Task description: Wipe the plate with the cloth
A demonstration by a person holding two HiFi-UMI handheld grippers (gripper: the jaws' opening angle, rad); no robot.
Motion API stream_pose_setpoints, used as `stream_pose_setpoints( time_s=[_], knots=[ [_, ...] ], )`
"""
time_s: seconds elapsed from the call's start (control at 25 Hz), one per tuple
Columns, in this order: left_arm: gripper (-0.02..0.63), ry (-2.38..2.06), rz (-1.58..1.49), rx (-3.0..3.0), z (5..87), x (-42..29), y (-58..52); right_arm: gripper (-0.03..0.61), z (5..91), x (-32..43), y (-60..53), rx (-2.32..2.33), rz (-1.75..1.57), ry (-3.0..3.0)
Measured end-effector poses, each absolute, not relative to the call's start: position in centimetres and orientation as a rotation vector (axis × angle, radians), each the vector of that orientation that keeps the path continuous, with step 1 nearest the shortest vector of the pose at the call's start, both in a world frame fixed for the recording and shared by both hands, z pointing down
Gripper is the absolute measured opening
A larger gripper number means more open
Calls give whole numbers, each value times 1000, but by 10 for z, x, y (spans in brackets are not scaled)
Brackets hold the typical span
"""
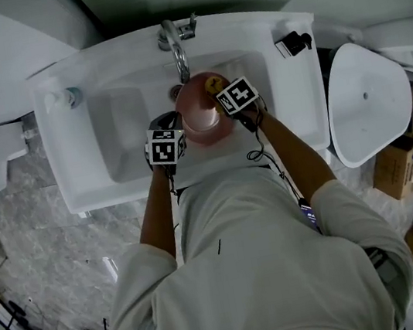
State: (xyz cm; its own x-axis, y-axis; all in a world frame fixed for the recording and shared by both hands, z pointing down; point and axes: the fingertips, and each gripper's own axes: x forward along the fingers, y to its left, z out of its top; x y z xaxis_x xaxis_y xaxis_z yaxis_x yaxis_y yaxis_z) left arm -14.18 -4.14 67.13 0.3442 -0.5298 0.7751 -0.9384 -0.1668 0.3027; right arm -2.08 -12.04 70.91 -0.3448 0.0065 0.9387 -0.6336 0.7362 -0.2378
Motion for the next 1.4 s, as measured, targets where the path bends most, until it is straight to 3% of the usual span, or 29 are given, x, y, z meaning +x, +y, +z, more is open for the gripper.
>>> stream_pose_setpoints(
  time_s=[0.76,1.4],
  knots=[
    [49,-1283,679,1862,670,-139,-39,93,695,-103,-59,193,642,-1988],
    [51,-1236,672,1775,680,-144,-27,93,732,-59,12,-136,485,-1825]
  ],
)
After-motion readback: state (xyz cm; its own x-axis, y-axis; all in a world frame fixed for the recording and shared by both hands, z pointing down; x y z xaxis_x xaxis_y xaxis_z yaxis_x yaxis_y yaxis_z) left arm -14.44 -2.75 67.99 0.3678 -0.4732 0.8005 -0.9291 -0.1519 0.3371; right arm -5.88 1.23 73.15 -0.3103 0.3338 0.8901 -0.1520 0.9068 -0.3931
